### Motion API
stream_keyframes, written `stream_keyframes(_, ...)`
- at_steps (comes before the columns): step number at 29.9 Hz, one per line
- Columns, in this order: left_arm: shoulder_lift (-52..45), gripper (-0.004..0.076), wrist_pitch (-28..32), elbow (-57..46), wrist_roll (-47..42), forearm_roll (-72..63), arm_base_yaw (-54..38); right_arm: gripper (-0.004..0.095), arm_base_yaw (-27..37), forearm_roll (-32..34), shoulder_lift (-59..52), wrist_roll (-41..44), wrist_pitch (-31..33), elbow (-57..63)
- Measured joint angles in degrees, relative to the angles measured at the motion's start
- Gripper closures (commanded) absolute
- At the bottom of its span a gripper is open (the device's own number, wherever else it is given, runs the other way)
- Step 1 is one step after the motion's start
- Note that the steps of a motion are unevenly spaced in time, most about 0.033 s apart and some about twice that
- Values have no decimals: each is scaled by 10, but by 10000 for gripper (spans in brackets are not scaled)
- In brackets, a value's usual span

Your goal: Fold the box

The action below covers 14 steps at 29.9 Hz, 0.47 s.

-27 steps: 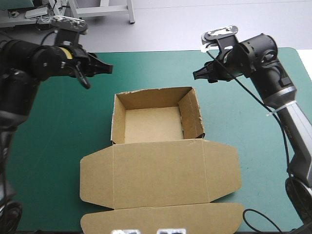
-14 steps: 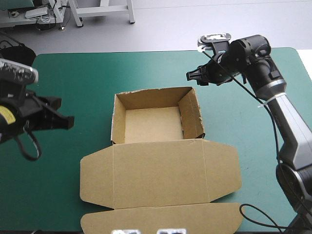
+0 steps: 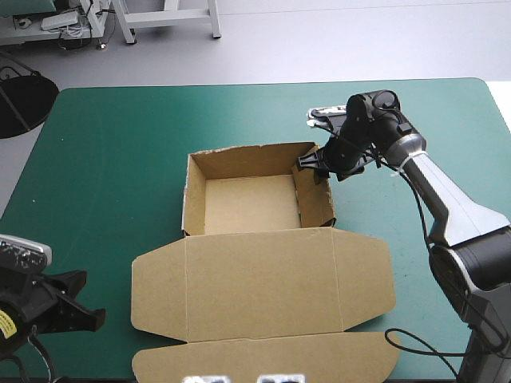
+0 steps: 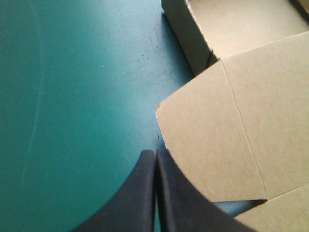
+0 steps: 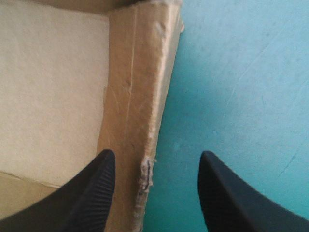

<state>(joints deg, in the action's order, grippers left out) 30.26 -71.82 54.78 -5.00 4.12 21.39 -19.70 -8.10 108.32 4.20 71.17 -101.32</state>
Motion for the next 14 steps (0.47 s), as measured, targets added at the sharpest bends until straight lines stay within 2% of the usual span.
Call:
stream_keyframes(6, -36, 733, 0, -78, -22, -5, 0, 426, 0, -8, 5, -39, -5, 53)
stream_keyframes(8, -37, 733, 0, -101, -28, -10, 0, 515, 0, -12, 8, -58, -13, 60)
stream_keyframes(11, -37, 733, 6, -131, -31, -20, 0, 850, 0, -17, 10, -65, -21, 61)
stream_keyframes(12, -37, 733, 11, -138, -32, -25, 0, 931, 0, -18, 11, -65, -24, 61)
stream_keyframes(14, -37, 733, 36, -153, -32, -32, 0, 921, 0, -21, 11, -65, -27, 61)
